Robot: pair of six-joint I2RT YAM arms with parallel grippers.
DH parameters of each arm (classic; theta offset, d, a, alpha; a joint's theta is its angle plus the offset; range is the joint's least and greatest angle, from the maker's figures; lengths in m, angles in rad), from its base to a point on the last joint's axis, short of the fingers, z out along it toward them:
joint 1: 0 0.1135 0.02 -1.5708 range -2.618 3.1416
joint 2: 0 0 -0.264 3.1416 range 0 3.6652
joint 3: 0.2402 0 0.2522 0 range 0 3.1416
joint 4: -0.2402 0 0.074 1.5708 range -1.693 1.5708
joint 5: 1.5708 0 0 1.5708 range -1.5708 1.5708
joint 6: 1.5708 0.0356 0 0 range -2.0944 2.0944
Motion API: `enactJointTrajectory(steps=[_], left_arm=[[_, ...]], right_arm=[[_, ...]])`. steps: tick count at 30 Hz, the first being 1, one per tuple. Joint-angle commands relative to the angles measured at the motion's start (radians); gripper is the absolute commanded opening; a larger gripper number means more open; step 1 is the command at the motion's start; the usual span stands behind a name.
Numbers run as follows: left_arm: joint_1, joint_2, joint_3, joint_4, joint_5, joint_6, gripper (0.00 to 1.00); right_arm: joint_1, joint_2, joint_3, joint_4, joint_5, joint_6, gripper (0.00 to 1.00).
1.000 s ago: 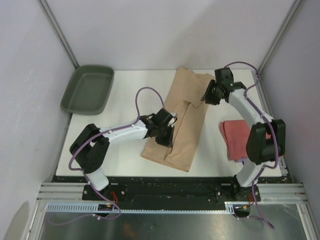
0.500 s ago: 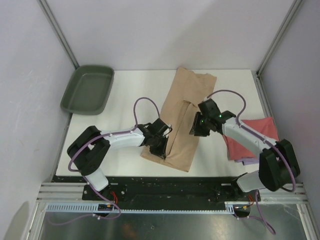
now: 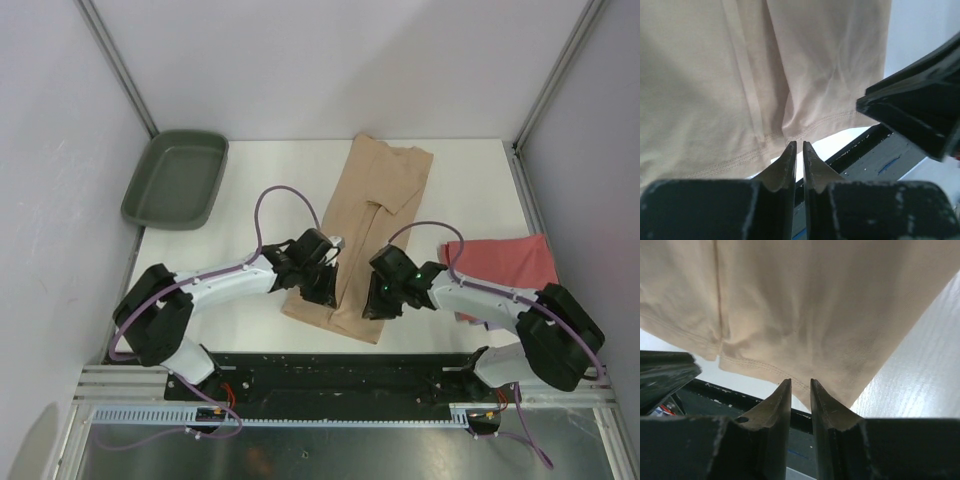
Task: Fold and stack the t-shirts
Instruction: Rotate the tshirt 80 degrees, then grab the bottom of the folded rectangular tshirt with both arms
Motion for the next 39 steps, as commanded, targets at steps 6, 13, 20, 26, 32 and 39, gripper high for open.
enactJointTrajectory(steps=[6, 13, 20, 26, 32, 39], left_arm=[[-0.017, 0.056, 0.030, 0.043, 0.083, -0.003, 0.12], [-0.063, 0.127, -0.057, 0.092, 0.092, -0.009, 0.10], [-0.067, 0.129, -0.105, 0.098, 0.072, -0.016, 0.09], [-0.068, 0.110, -0.076, 0.100, 0.086, -0.017, 0.09], [-0.069, 0.121, -0.065, 0.099, 0.096, -0.018, 0.08], [-0.069, 0.122, -0.073, 0.099, 0.097, -0.015, 0.08]], right_arm=[[0.060, 0.002, -0.130, 0.071, -0.027, 0.100, 0.23], [0.064, -0.056, -0.159, 0.026, -0.017, 0.099, 0.23], [0.046, -0.164, -0.157, -0.049, -0.015, 0.103, 0.26], [0.066, -0.227, -0.159, -0.139, -0.004, 0.121, 0.33], [0.073, -0.222, -0.183, -0.123, -0.004, 0.145, 0.35], [0.072, -0.191, -0.207, -0.045, -0.008, 0.191, 0.37]])
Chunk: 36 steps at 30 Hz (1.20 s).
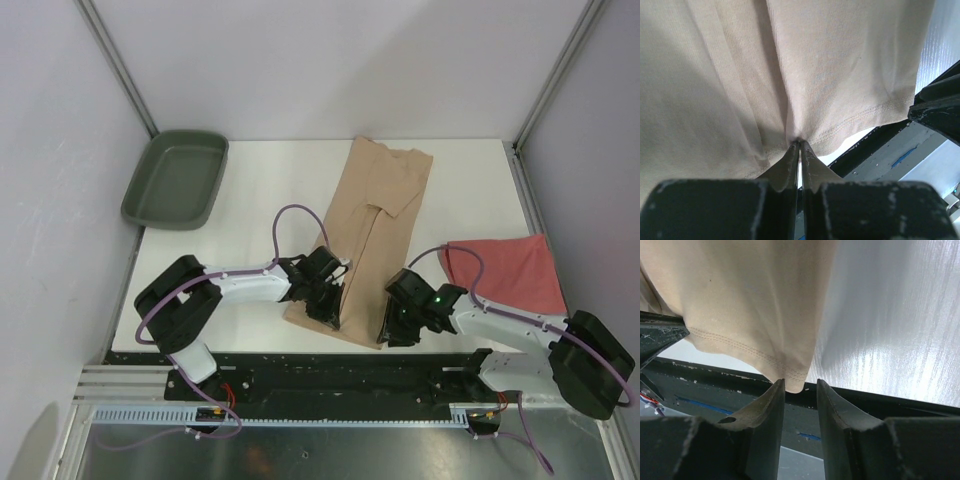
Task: Fold and stack the t-shirts
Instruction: Grab the bottom of the folded rectangular tshirt with both arms
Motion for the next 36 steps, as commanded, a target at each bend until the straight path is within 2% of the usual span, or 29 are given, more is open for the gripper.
enactJointTrajectory(steps=[1, 14, 16, 19, 23, 28, 32, 36], left_arm=[[-0.011, -0.002, -0.002, -0.004, 0.002, 0.003, 0.08], [-0.017, 0.001, 0.002, -0.004, 0.006, 0.000, 0.07], [-0.018, -0.003, 0.006, -0.005, 0.010, 0.000, 0.08], [-0.019, -0.026, 0.019, -0.005, 0.025, -0.001, 0.08], [-0.019, -0.096, 0.047, -0.006, 0.056, -0.015, 0.14], [0.023, -0.224, 0.032, -0.025, 0.027, -0.039, 0.25], [0.124, -0.326, -0.031, -0.072, -0.034, -0.039, 0.30], [0.184, -0.342, -0.097, -0.079, -0.019, -0.033, 0.33]], right_arm=[[0.001, 0.010, -0.010, 0.052, 0.017, 0.050, 0.37], [0.001, 0.049, -0.039, 0.104, 0.031, 0.085, 0.37], [0.004, 0.060, -0.039, 0.098, 0.037, 0.083, 0.32], [0.005, 0.069, -0.039, 0.086, 0.041, 0.076, 0.18], [-0.003, 0.052, -0.039, 0.043, 0.051, 0.061, 0.03], [-0.084, -0.034, -0.044, -0.073, 0.069, -0.008, 0.00], [-0.192, -0.144, -0.074, -0.155, 0.048, -0.073, 0.00], [-0.233, -0.193, -0.111, -0.166, 0.011, -0.091, 0.00]])
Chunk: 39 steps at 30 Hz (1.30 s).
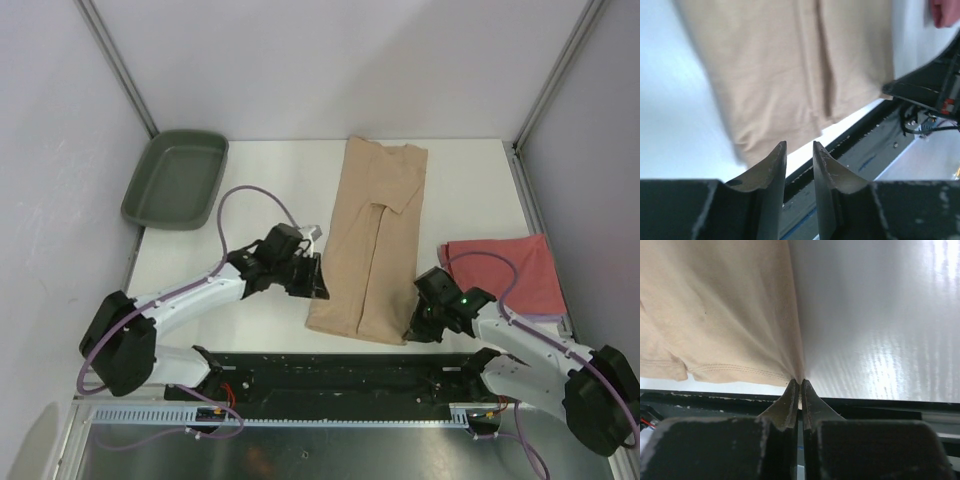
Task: Fold and stack the t-shirts
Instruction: Grab the bottom of the folded rectangular tshirt with both arms
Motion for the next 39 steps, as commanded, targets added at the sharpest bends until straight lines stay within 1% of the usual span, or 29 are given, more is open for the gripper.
enactJointTrajectory(steps=[1, 8, 19, 26, 34, 36, 39], left_arm=[[0.051, -0.012, -0.079, -0.045, -0.007, -0.011, 0.33], [0.053, 0.014, -0.131, -0.038, -0.031, -0.030, 0.38], [0.047, 0.073, -0.157, -0.016, -0.003, -0.032, 0.37], [0.020, 0.096, -0.169, -0.012, 0.005, -0.039, 0.36], [-0.013, 0.093, -0.184, -0.012, -0.001, -0.061, 0.31], [-0.023, 0.093, -0.178, -0.011, -0.007, -0.066, 0.26], [-0.031, 0.078, -0.172, -0.012, -0.007, -0.071, 0.15]], right_arm=[[-0.028, -0.038, -0.036, -0.067, -0.024, -0.049, 0.00], [-0.027, -0.036, -0.054, -0.037, -0.050, -0.044, 0.00], [-0.031, -0.025, -0.055, -0.022, -0.069, -0.055, 0.00], [-0.059, -0.056, -0.047, -0.040, -0.093, -0.067, 0.00], [-0.077, -0.115, -0.013, -0.090, -0.107, -0.072, 0.00], [-0.078, -0.122, -0.008, -0.098, -0.109, -0.070, 0.00], [-0.075, -0.133, 0.001, -0.117, -0.107, -0.067, 0.00]])
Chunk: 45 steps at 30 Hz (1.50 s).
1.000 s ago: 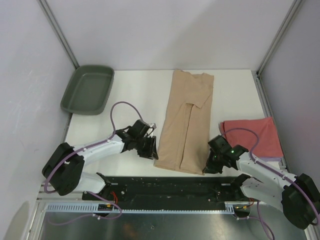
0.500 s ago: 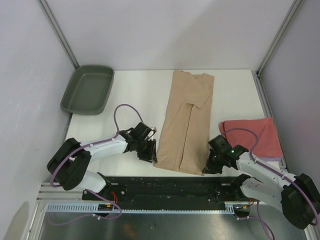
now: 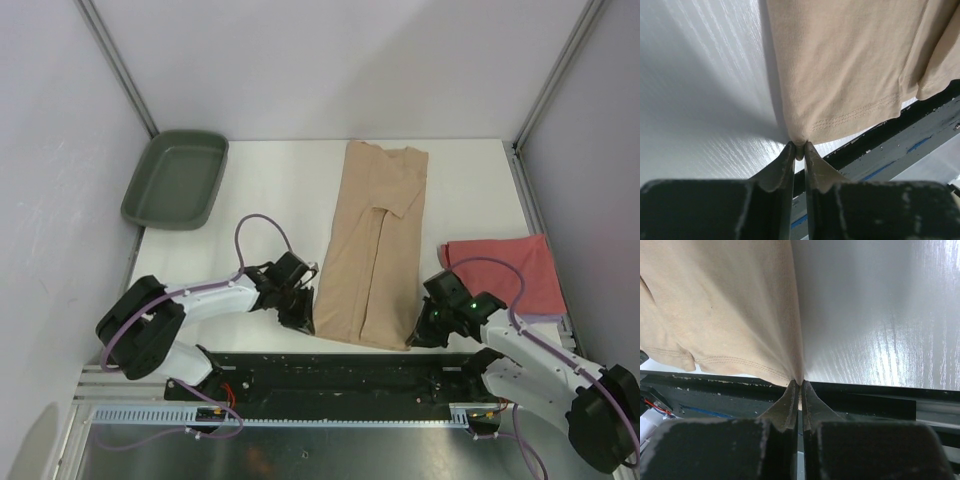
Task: Fold and stack the t-shirts
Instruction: Grab the bottom of the folded rectangular tshirt with both arms, then fold the folded rectangular tshirt in 1/3 of the way
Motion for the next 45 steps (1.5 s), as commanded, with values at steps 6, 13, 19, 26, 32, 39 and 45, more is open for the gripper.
enactJointTrajectory(steps=[6, 13, 19, 26, 32, 39, 45], left_arm=[[-0.018, -0.097, 0.047, -0.007, 0.015, -0.029, 0.02], [0.051, 0.034, 0.344, -0.028, -0.032, 0.021, 0.00], [0.086, 0.278, 0.665, 0.008, -0.120, 0.010, 0.00], [0.142, 0.507, 0.891, 0.039, -0.191, 0.004, 0.00], [0.197, 0.618, 0.988, 0.055, -0.190, 0.028, 0.00], [0.236, 0.687, 1.075, 0.074, -0.162, 0.054, 0.00], [0.256, 0.712, 1.117, 0.075, -0.144, 0.068, 0.00]], right_arm=[[0.026, -0.063, 0.131, -0.126, 0.021, 0.010, 0.00], [-0.095, 0.076, 0.356, -0.091, 0.131, -0.118, 0.00], [-0.180, 0.329, 0.515, 0.101, 0.239, -0.176, 0.00], [-0.268, 0.576, 0.627, 0.328, 0.308, -0.224, 0.00], [-0.334, 0.722, 0.686, 0.434, 0.303, -0.234, 0.00], [-0.377, 0.870, 0.791, 0.436, 0.269, -0.238, 0.00], [-0.393, 0.892, 0.818, 0.427, 0.272, -0.238, 0.00]])
